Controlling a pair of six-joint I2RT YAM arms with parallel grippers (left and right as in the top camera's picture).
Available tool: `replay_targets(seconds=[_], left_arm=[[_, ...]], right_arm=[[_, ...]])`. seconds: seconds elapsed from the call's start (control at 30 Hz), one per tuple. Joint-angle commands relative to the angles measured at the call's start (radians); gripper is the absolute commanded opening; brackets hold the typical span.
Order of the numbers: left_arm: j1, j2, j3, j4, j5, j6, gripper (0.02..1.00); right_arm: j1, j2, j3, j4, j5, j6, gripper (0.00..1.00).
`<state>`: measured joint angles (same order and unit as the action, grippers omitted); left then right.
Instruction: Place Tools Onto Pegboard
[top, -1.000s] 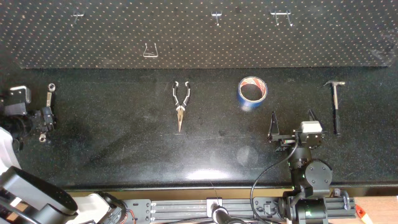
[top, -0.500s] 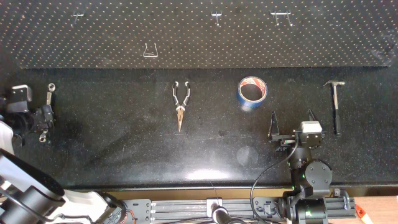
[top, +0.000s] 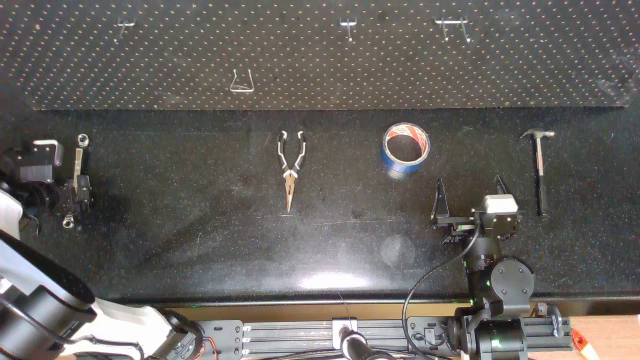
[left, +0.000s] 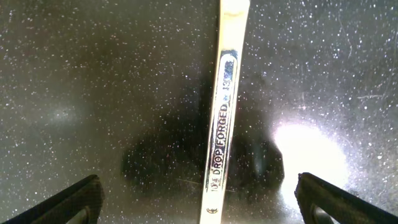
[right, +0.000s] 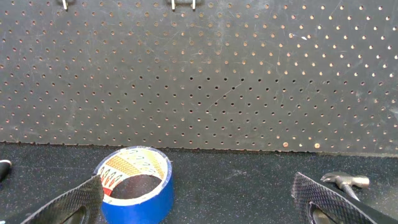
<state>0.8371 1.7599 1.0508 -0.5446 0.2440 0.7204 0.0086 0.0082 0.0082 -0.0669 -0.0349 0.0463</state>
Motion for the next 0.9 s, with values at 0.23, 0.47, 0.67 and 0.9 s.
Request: replay_targets(seconds=[0.23, 0.47, 0.67, 0.9], left_arm=[[0.002, 0.053, 0.013, 0.000, 0.004, 0.047, 0.928], [-0.001, 0.068, 0.013, 0.014, 0.046, -0.018, 0.812], [-0.001, 0.068, 0.013, 0.010, 0.045, -0.018, 0.509], [0.000, 0.068, 0.013, 0.011, 0.045, -0.116, 0.325]], right_arm=[[0.005, -0.007, -0.004, -0.003, -0.002, -0.003, 0.982], [0.005, -0.007, -0.004, -0.003, -0.002, -0.003, 0.982], [0.005, -0.007, -0.004, -0.003, -0.002, -0.003, 0.982], [0.005, -0.007, -0.004, -0.003, -0.002, -0.003, 0.982]])
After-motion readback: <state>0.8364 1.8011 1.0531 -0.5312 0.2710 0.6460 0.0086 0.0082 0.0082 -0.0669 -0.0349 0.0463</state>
